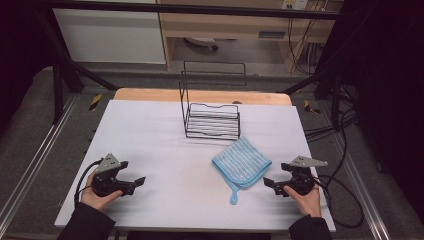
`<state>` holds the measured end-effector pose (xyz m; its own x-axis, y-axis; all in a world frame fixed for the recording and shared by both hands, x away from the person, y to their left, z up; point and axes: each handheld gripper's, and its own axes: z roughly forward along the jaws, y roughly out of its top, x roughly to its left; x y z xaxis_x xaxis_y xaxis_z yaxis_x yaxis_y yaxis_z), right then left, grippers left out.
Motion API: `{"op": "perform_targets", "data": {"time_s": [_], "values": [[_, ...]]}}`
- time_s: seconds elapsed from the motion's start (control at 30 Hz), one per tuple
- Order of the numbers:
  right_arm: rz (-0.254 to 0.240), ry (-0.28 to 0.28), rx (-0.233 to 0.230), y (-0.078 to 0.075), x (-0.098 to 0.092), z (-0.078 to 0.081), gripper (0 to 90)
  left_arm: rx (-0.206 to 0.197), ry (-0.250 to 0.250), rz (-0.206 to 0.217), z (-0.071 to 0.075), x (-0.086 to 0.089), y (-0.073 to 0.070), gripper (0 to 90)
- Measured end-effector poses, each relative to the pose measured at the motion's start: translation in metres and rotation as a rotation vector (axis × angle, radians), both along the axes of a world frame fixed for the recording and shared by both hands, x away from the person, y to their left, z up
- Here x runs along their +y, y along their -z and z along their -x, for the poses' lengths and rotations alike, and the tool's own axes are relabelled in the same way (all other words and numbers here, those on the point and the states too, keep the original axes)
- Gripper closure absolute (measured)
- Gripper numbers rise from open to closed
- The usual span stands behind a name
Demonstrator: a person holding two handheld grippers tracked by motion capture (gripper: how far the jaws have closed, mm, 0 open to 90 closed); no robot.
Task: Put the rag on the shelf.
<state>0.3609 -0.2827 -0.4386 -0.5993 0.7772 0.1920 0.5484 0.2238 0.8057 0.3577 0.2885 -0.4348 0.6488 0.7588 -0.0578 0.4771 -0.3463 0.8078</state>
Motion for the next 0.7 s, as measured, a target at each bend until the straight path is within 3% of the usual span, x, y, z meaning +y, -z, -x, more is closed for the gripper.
{"op": "perform_targets", "data": {"time_s": [0.33,0.7], "values": [[0.016,0.003,0.005,0.0,0.004,0.0,1.0,0.002,0.0,-0.016,0.0,-0.001,0.002,9.1],[0.027,-0.049,0.011,-0.002,0.033,-0.001,1.3,0.005,-0.004,-0.017,0.0,-0.001,0.004,9.1]]}}
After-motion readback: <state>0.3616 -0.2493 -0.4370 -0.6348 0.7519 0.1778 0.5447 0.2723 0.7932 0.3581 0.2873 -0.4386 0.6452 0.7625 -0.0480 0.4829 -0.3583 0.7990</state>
